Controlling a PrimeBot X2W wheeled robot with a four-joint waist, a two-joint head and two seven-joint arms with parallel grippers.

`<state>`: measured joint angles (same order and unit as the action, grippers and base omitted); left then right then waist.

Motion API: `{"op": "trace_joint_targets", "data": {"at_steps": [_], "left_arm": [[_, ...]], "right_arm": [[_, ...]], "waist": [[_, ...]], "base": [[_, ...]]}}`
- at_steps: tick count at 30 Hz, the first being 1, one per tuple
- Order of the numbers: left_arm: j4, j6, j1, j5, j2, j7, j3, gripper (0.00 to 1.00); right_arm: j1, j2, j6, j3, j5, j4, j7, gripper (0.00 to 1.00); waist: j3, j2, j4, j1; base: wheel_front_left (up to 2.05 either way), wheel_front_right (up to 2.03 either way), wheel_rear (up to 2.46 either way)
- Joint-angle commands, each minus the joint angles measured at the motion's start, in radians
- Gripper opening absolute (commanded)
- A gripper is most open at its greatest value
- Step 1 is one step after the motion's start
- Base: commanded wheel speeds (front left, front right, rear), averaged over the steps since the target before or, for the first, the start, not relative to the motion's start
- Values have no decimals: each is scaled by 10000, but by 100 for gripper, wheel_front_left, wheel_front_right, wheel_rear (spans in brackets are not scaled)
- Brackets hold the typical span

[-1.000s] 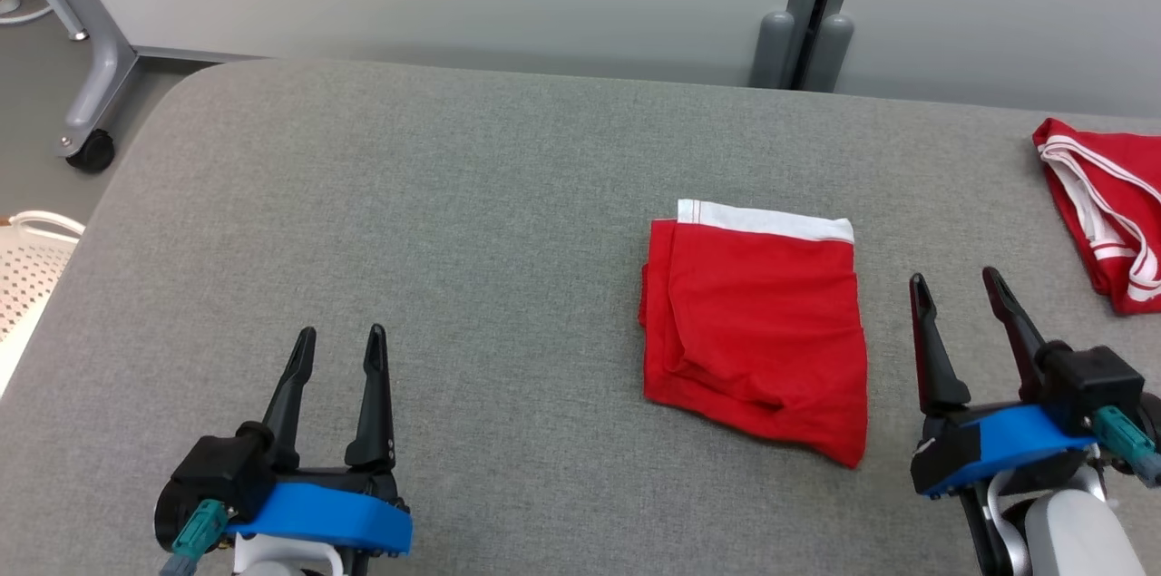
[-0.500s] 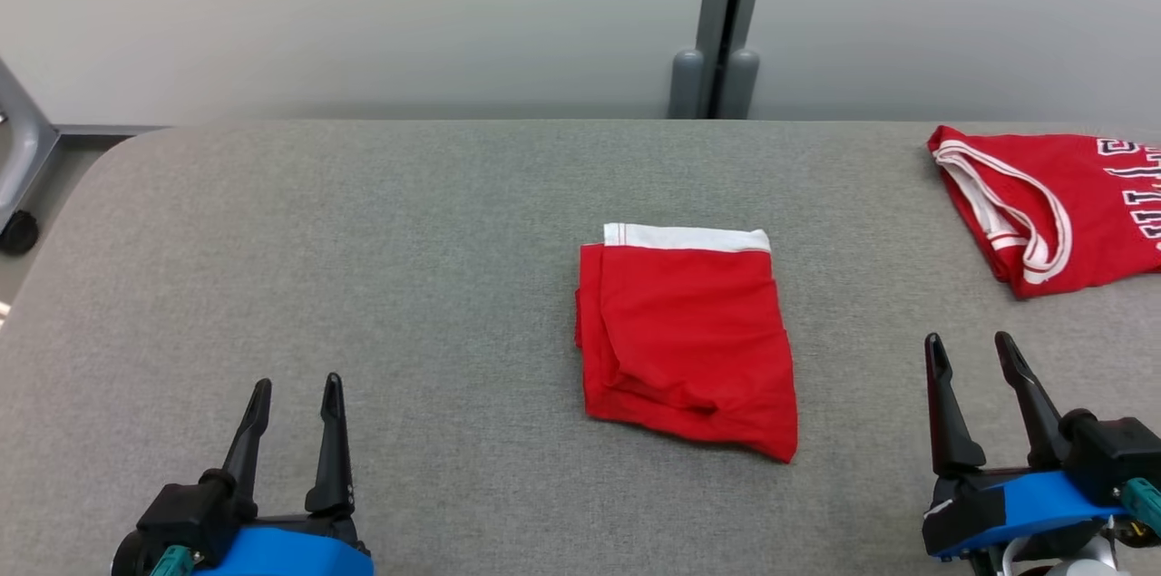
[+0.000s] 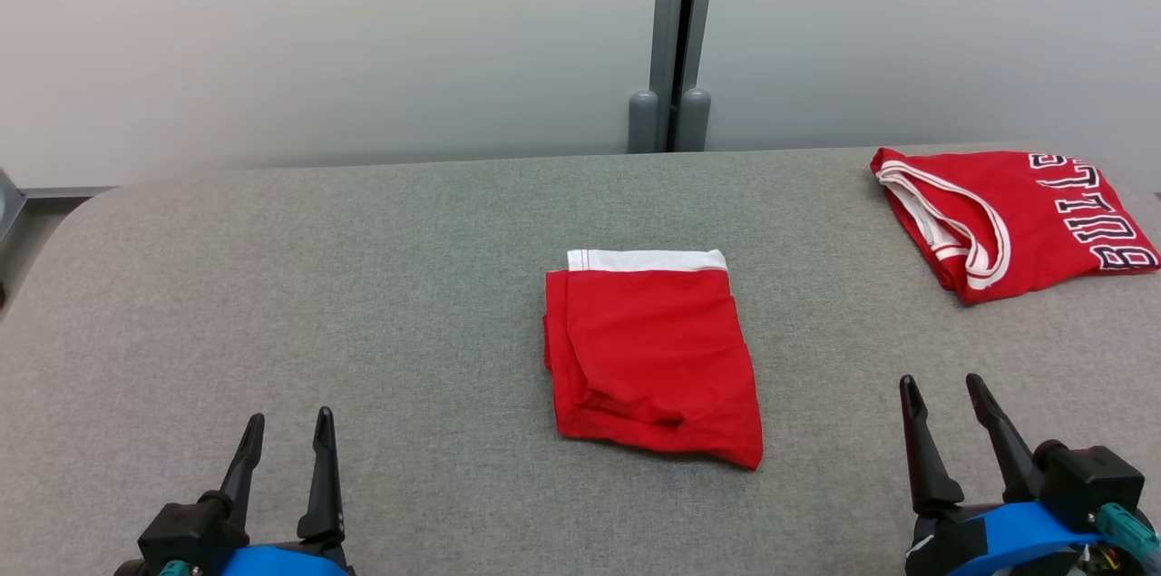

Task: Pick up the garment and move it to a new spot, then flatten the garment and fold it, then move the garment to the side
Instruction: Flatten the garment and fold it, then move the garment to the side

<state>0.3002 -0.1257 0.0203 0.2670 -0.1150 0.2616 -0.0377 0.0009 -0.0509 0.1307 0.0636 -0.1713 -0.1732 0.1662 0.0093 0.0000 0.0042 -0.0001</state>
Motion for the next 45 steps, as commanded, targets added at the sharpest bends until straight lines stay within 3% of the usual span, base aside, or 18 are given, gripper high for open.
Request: {"op": "trace_joint_targets", "data": {"at_steps": [1, 23, 26, 32, 37, 41, 45], "left_arm": [[85, -37, 56, -2, -77, 14, 3, 100], [91, 221, -55, 116, -156, -74, -198, 100], [33, 222, -94, 124, -201, -66, -211, 100], [-115, 244, -313, 115, -226, -45, -269, 100], [-235, 246, -541, 17, -167, -34, -459, 100], [-261, 233, -729, -22, -131, -28, -605, 100], [-228, 215, -890, -13, -120, -15, -689, 100]], "right_arm": [[134, 4, 1, -64, -118, -62, -32, 100], [-102, 2, 1, -301, -3, -74, -356, 100], [-502, 4, 1, -426, -13, -6, -990, 100], [-2021, 2, 1, -611, -320, -257, -3594, 100], [-3469, -1, 1, -589, -742, -1307, -5431, 100], [-4283, 1, 1, -444, -864, -2571, -6108, 100], [-4779, -4, 1, -102, -720, -3796, -5812, 100]], "waist": [[-64, 0, -75, 1], [-95, 0, 87, 1], [-29, 0, 149, 1], [331, 0, 355, 1], [747, 0, 695, 1], [983, 0, 1013, 1], [1175, 0, 1305, 1]], "base": [[0, 0, 0], [0, 0, 0], [0, 0, 0], [0, 0, 0], [0, 0, 0], [0, 0, 0], [0, 0, 0]]}}
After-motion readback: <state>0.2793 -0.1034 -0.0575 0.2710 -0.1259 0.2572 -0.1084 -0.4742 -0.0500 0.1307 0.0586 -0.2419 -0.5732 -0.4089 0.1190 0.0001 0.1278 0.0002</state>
